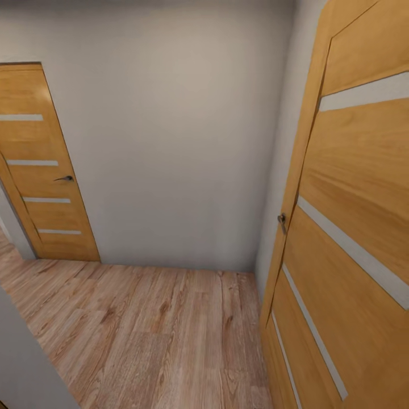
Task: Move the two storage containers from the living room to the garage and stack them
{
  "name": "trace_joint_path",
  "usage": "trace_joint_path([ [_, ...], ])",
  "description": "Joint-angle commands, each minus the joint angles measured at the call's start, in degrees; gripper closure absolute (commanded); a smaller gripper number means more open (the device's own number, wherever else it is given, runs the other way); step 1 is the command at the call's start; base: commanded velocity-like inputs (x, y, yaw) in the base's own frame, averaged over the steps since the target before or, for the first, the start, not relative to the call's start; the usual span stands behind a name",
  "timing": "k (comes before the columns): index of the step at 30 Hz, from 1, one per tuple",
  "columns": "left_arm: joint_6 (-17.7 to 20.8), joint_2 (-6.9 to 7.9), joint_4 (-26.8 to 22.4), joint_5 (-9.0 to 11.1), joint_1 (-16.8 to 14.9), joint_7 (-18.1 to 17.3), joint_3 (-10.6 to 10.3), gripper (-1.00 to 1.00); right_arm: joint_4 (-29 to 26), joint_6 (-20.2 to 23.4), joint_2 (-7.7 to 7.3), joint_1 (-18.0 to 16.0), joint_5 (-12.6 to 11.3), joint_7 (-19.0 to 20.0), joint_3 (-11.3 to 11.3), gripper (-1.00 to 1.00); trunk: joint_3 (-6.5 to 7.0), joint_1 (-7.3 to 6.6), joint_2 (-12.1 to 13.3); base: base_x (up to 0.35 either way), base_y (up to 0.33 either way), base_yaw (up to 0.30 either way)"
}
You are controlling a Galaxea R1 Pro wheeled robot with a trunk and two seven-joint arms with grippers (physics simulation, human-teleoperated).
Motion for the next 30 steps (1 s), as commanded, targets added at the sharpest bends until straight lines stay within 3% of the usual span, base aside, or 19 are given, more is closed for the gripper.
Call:
trace_joint_path([
  [1, -0.41, 0.04, 0.27, 0.23, -0.12, 0.01, -0.01, -1.0, 0.23, -0.41, 0.0, -0.12, 0.08, -0.01, 0.41, -1.0, -0.13, 0.04, -0.13, 0.0, 0.0, -0.009],
  [7, -0.36, 0.07, 0.27, 0.24, -0.12, 0.01, -0.01, -1.0, 0.2, -0.41, 0.0, -0.12, 0.08, -0.01, 0.42, -1.0, -0.13, 0.04, -0.13, 0.049, 0.0, -0.003],
  [17, -0.36, 0.16, 0.27, 0.23, -0.11, 0.01, -0.01, -1.0, 0.25, -0.49, 0.0, -0.12, 0.08, -0.01, 0.4, -1.0, -0.13, 0.04, -0.13, 0.255, 0.0, 0.0],
  [30, -0.41, 0.16, 0.27, 0.23, -0.1, 0.01, -0.01, -1.0, 0.2, -0.57, -0.01, -0.12, 0.17, -0.04, 0.42, -1.0, -0.13, 0.04, -0.13, 0.012, 0.0, 0.0],
])
